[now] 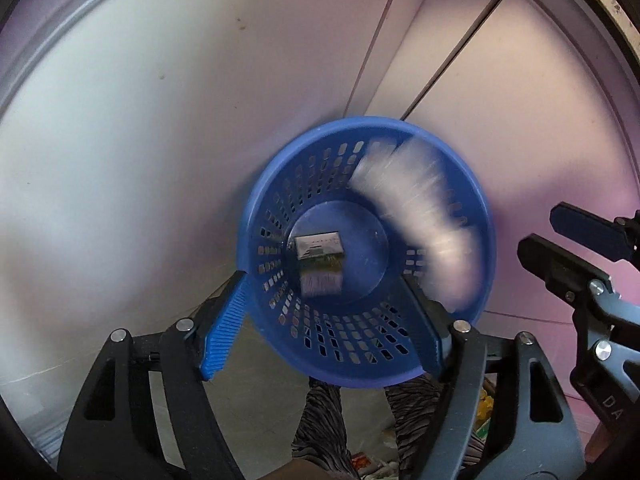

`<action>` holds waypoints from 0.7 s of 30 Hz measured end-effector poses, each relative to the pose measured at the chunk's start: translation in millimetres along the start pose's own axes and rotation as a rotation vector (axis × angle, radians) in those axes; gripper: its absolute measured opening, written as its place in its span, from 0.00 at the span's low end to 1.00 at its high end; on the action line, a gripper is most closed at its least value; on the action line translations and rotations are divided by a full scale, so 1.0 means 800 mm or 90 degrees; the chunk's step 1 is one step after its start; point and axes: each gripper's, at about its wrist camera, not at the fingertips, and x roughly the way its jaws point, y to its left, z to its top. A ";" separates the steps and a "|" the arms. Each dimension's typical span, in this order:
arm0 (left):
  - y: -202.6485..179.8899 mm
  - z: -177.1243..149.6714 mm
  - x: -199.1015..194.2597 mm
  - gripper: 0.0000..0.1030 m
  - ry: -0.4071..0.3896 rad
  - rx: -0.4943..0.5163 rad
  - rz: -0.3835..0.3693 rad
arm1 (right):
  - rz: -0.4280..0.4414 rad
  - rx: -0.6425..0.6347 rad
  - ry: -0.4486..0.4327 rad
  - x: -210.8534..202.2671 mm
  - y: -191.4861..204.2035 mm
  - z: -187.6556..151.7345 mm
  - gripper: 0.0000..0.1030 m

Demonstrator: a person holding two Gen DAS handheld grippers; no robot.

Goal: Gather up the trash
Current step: 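Open both tools to drop the carton and bag into the basket, then return both tools to the towel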

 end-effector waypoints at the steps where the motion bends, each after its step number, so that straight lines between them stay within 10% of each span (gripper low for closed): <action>1: 0.001 0.001 -0.001 0.74 0.001 0.000 0.000 | 0.003 0.003 0.000 -0.003 -0.002 0.000 0.31; 21: -0.015 -0.007 -0.106 0.74 -0.100 0.065 -0.013 | 0.080 0.048 -0.106 -0.133 -0.046 -0.028 0.31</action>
